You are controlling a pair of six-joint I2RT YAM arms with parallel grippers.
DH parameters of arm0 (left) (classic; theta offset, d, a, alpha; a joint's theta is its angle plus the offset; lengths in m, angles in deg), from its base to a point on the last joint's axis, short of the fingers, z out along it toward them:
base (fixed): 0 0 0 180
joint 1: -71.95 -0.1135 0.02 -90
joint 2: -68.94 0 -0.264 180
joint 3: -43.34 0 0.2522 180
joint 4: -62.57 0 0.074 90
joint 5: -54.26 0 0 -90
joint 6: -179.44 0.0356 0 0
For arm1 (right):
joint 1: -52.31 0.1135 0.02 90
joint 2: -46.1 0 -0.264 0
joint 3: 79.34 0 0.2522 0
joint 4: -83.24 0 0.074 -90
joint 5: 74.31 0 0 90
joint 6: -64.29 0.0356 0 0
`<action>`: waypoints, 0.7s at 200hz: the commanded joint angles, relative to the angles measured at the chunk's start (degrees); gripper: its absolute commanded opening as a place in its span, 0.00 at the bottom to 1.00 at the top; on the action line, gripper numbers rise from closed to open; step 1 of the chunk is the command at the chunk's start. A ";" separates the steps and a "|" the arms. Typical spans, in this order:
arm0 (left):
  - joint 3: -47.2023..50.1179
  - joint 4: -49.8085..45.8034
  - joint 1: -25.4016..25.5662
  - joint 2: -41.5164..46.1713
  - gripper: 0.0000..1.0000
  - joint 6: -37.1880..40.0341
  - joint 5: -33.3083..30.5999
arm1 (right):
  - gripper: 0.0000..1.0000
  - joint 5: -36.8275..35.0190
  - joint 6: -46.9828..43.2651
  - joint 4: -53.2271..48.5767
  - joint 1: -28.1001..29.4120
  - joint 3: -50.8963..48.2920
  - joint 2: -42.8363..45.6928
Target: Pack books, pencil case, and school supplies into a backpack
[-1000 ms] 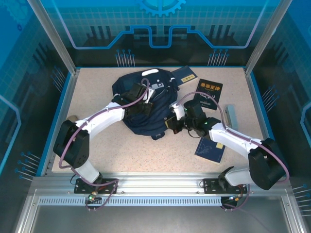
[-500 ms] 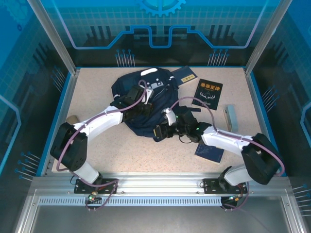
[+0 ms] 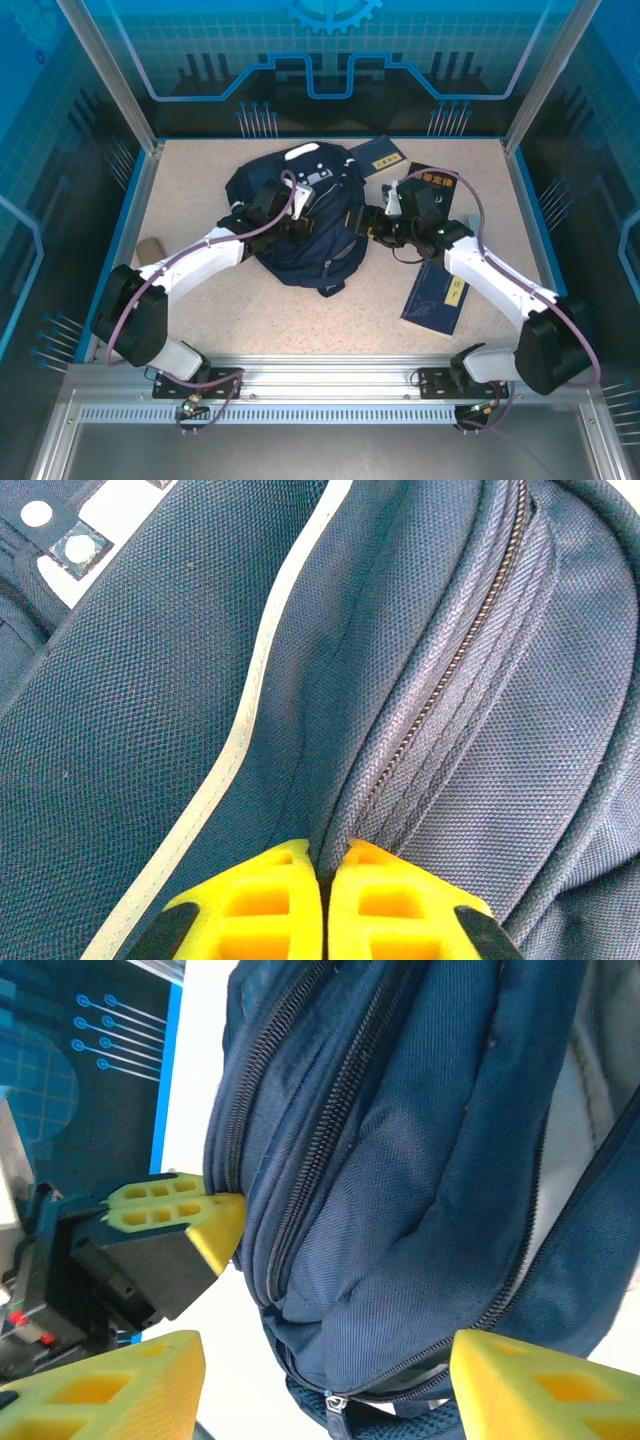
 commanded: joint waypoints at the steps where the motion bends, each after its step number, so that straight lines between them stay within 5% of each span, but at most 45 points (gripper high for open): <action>1: -0.09 5.75 -0.11 3.68 0.00 0.41 3.38 | 0.62 3.46 4.64 -3.34 1.06 3.30 -3.38; 75: 0.54 5.32 -0.10 3.69 0.00 0.20 6.28 | 0.48 2.98 7.04 -3.56 4.22 6.37 -11.13; 102: 0.04 4.71 -0.08 3.55 0.03 -0.93 6.13 | 0.27 5.33 7.33 -0.10 5.09 6.59 -13.03; 119: -0.99 2.62 -0.11 3.76 0.14 -3.41 3.60 | 0.12 5.82 7.59 1.87 5.35 6.70 -13.17; 140: -1.86 -1.96 -0.19 5.57 0.39 -8.31 -1.58 | 0.04 6.57 7.44 4.28 5.45 7.26 -12.65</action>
